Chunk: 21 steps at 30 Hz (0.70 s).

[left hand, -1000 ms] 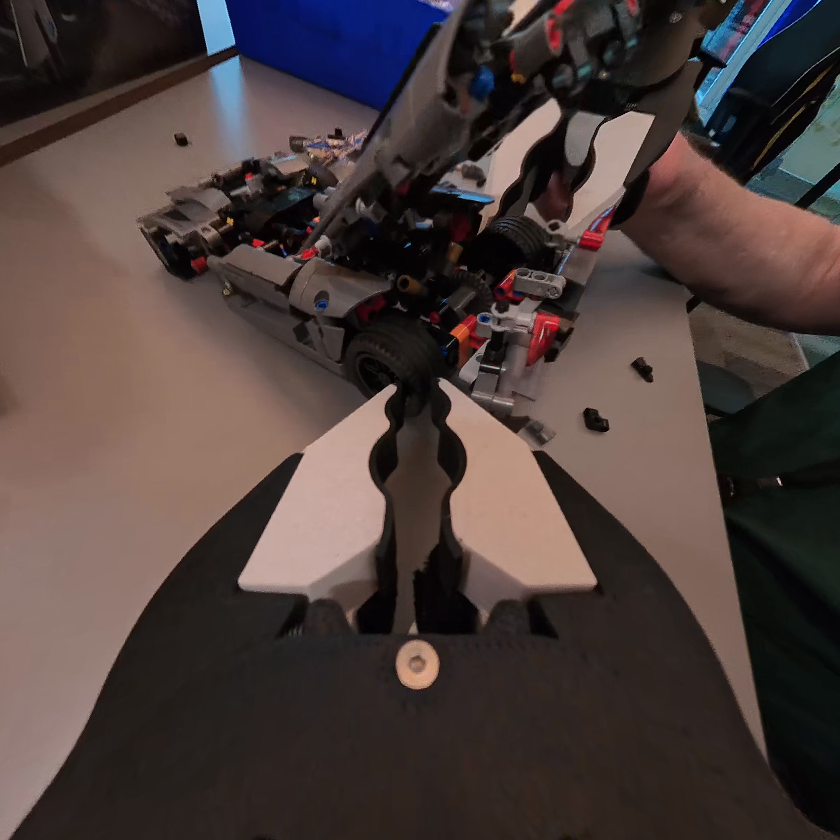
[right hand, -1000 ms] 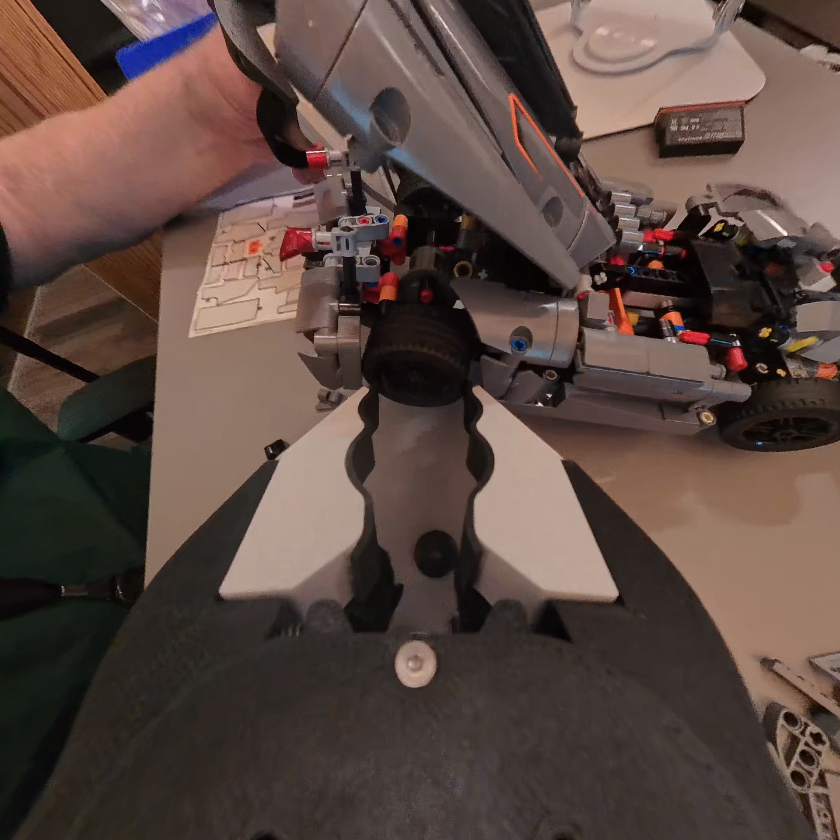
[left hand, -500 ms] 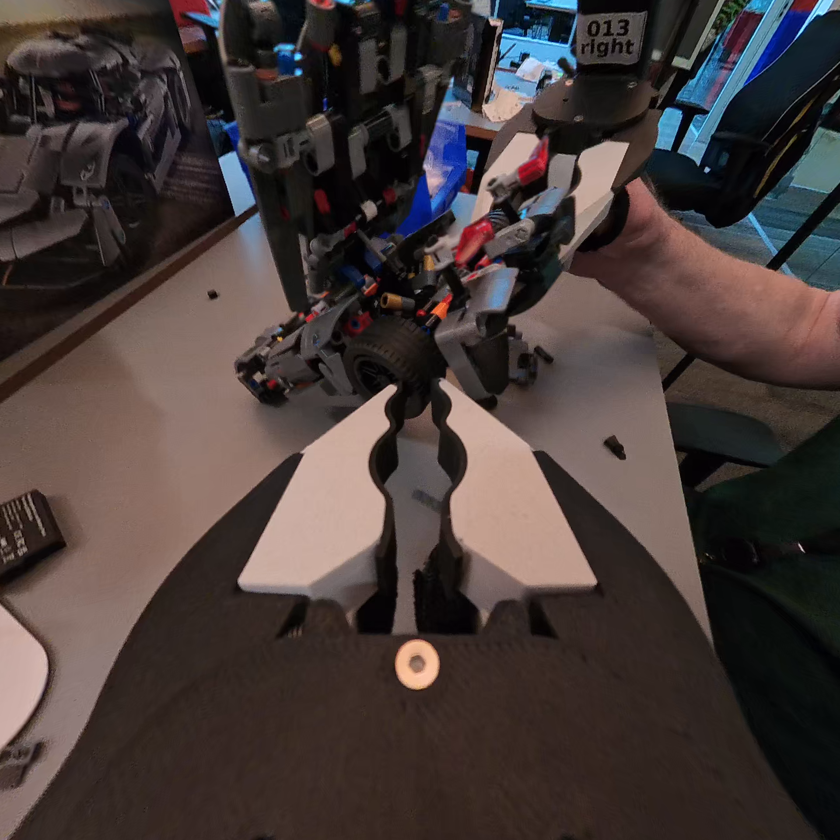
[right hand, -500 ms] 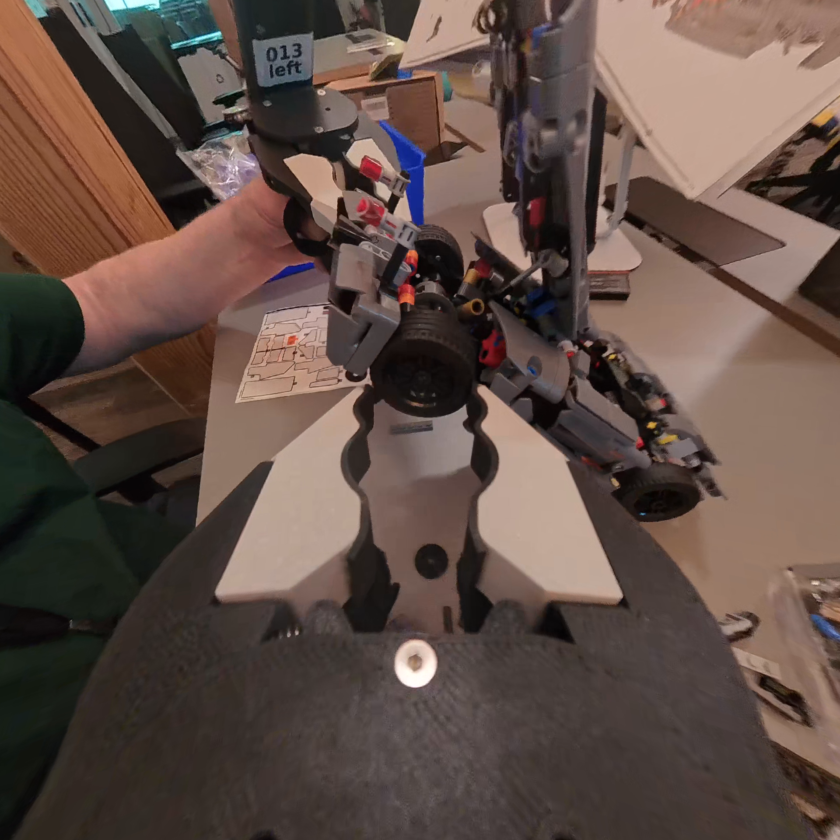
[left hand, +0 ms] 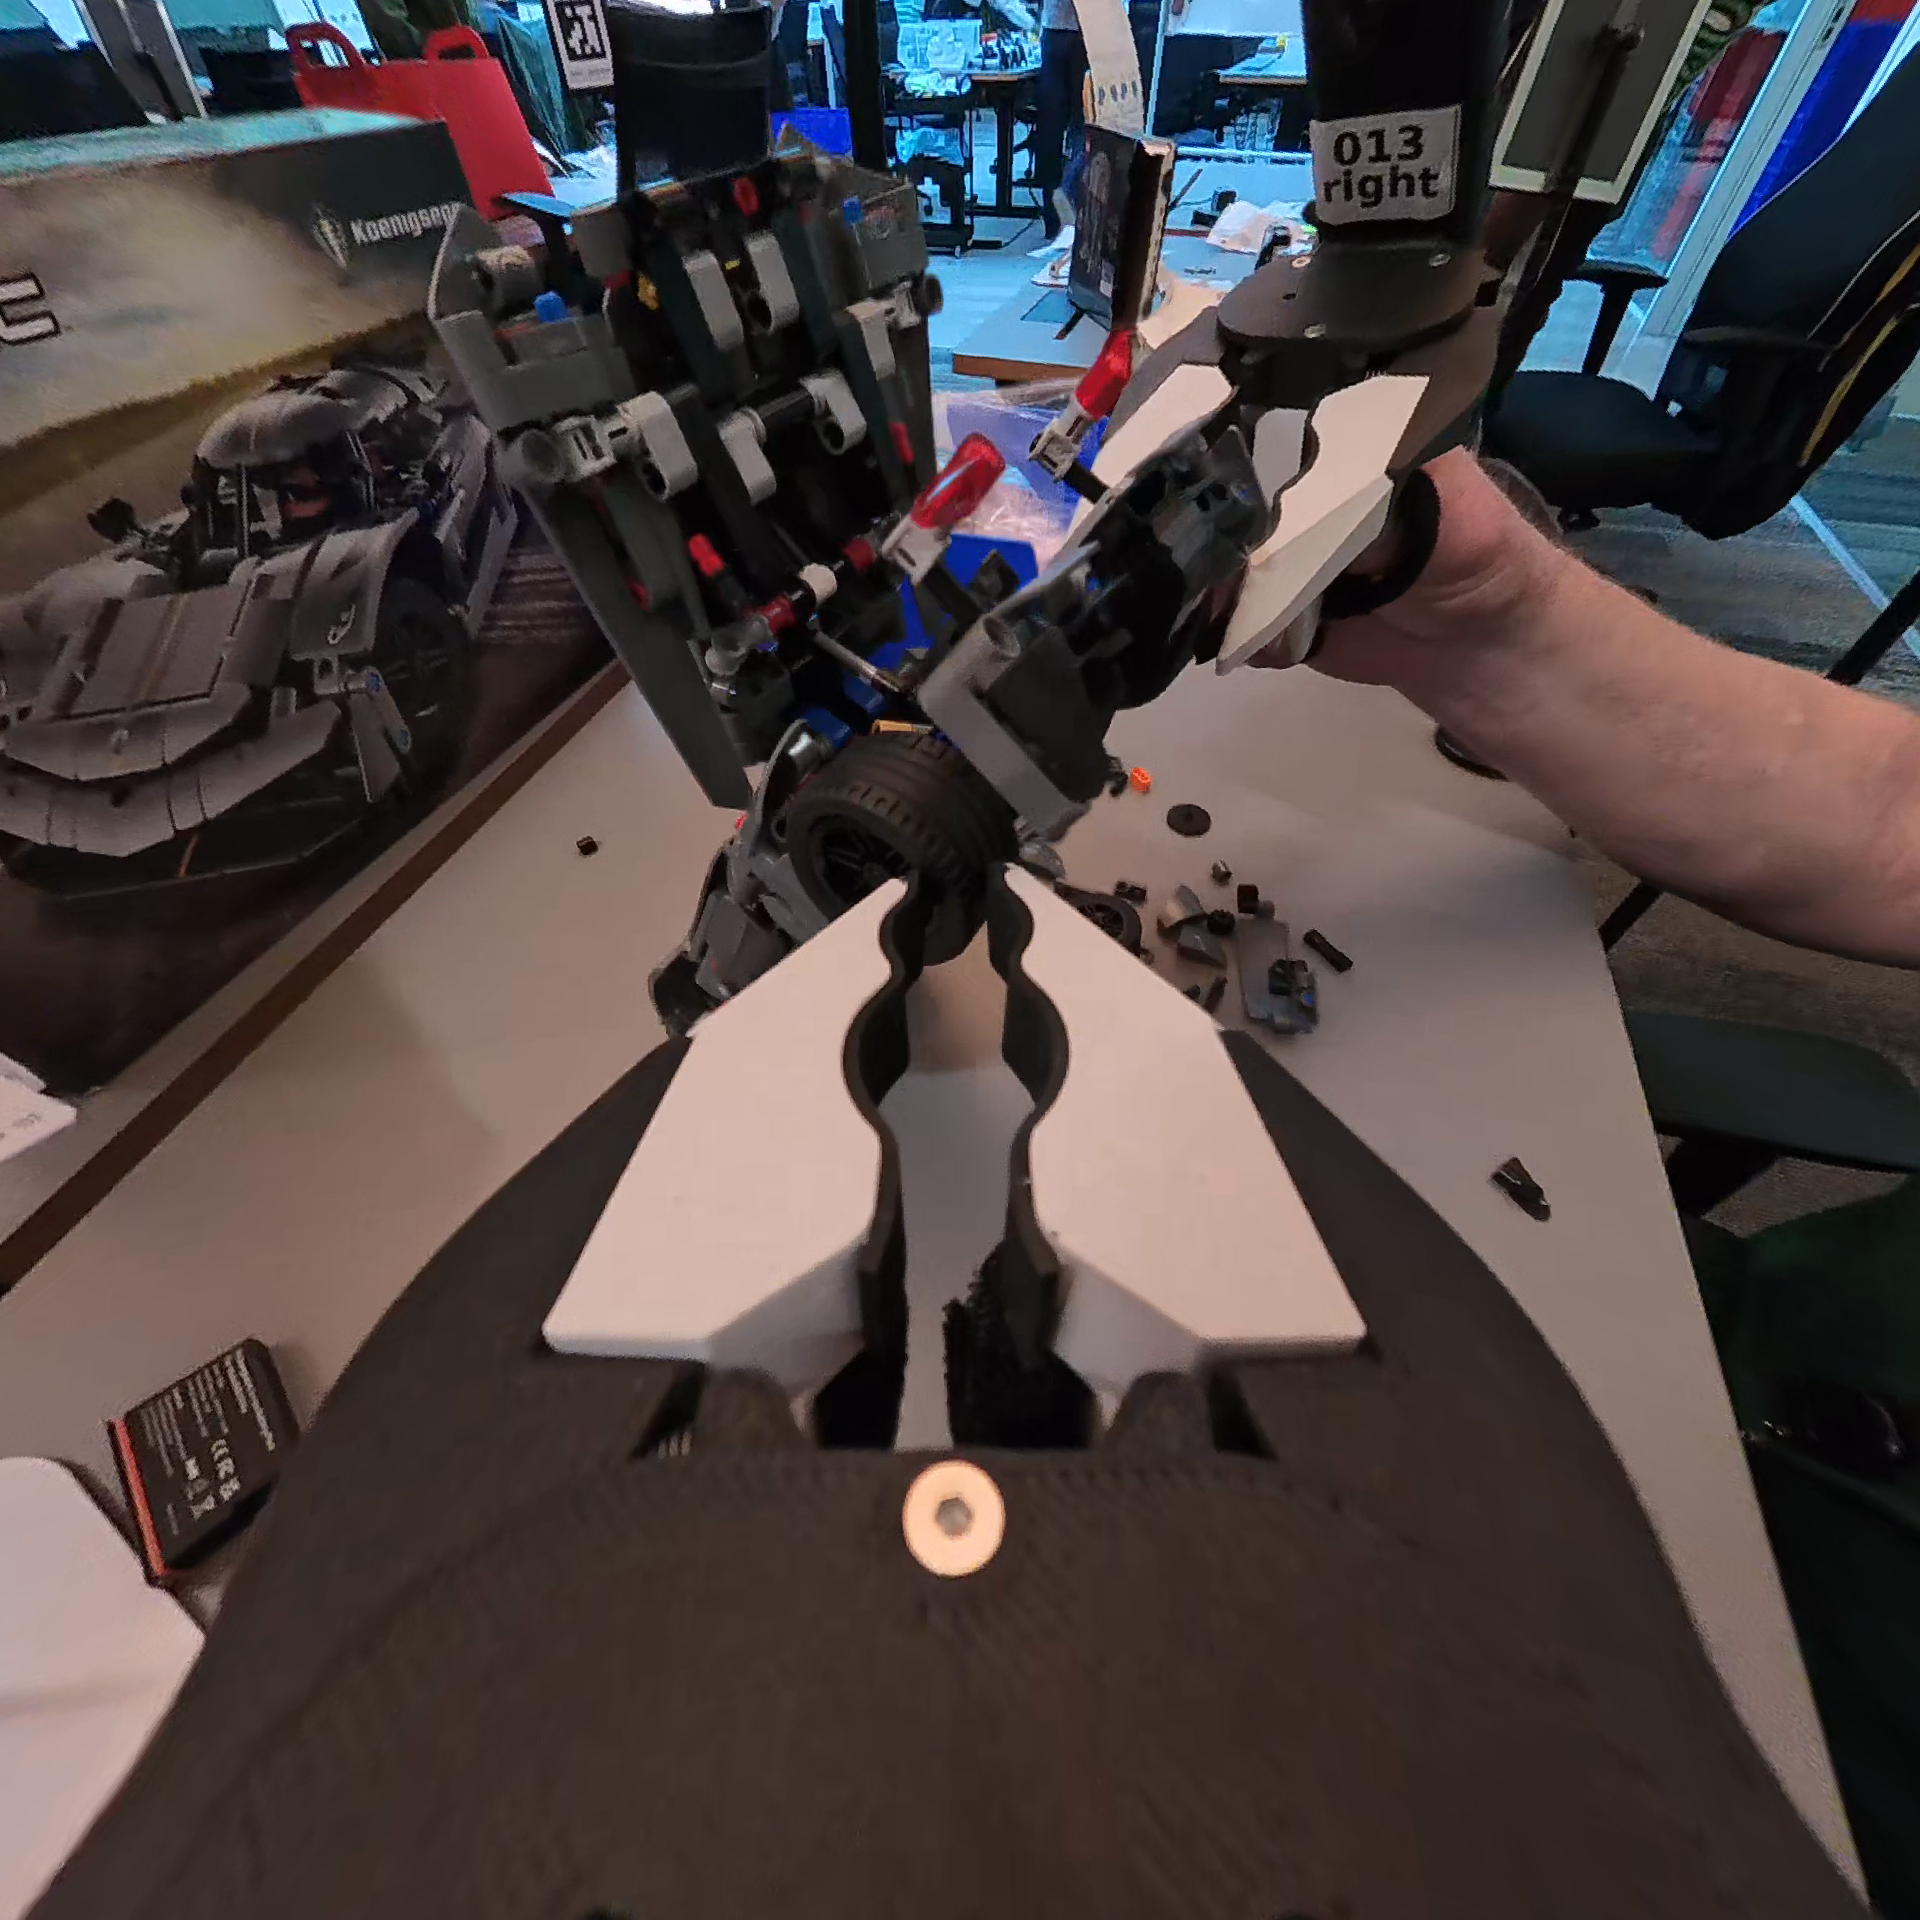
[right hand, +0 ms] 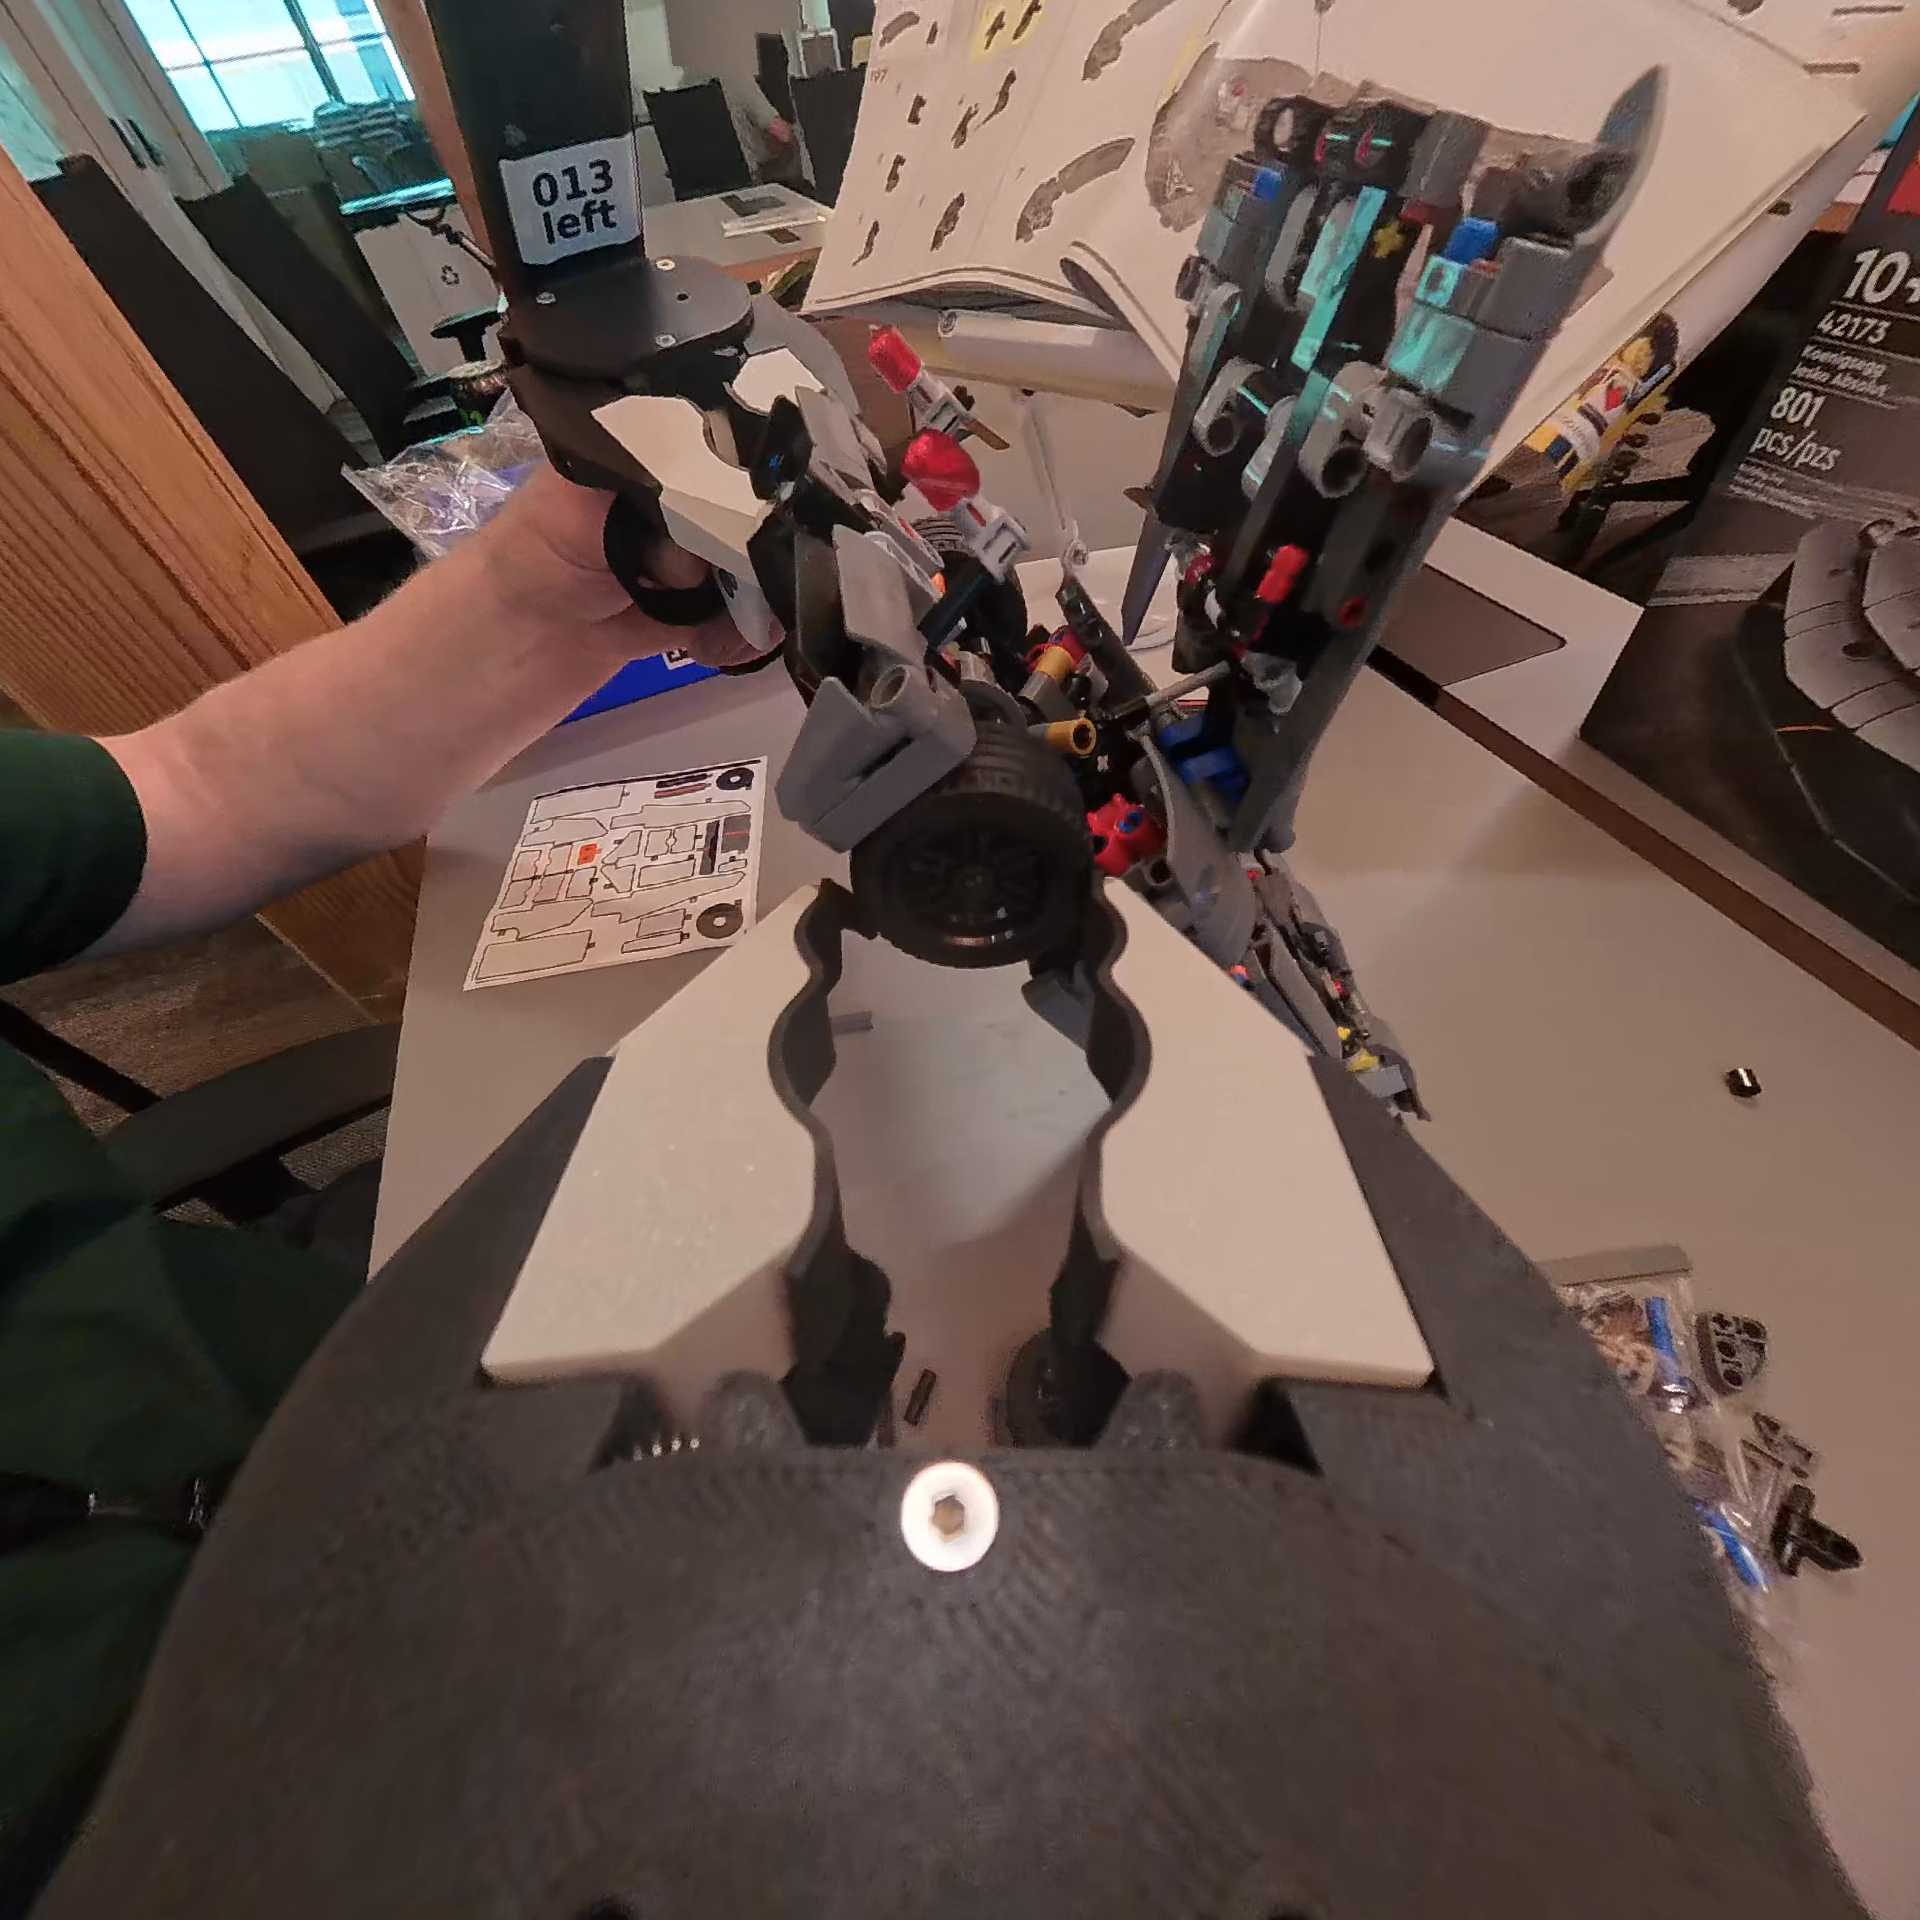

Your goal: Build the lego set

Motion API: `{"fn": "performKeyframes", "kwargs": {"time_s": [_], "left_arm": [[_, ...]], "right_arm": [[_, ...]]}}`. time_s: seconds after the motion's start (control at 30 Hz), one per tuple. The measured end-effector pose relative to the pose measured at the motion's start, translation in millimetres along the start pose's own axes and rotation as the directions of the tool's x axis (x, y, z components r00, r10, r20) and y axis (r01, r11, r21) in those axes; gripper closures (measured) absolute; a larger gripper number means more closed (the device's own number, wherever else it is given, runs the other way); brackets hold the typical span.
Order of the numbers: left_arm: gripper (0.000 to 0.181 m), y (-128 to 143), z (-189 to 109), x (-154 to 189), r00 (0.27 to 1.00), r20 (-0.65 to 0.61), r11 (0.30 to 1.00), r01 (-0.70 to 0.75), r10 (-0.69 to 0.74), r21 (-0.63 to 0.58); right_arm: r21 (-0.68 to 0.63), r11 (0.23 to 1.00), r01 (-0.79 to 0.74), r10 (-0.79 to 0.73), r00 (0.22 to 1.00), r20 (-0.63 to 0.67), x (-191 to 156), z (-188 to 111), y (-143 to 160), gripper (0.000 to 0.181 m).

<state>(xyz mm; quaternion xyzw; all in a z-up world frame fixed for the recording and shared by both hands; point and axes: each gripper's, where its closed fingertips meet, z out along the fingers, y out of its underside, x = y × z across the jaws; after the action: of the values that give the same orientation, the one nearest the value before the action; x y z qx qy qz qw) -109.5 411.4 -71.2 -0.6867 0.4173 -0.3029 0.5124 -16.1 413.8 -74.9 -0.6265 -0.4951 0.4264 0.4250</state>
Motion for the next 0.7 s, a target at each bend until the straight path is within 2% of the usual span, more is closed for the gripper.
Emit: {"fn": "performKeyframes", "kwargs": {"time_s": [0.7], "left_arm": [[0.172,-32,28,-33,0.999,-0.022,0.996,-0.031,0.033,0.079]], "right_arm": [[-0.012,1.0,0.002,-0.003,0.999,-0.032,45,-12,-19,0.134]]}}
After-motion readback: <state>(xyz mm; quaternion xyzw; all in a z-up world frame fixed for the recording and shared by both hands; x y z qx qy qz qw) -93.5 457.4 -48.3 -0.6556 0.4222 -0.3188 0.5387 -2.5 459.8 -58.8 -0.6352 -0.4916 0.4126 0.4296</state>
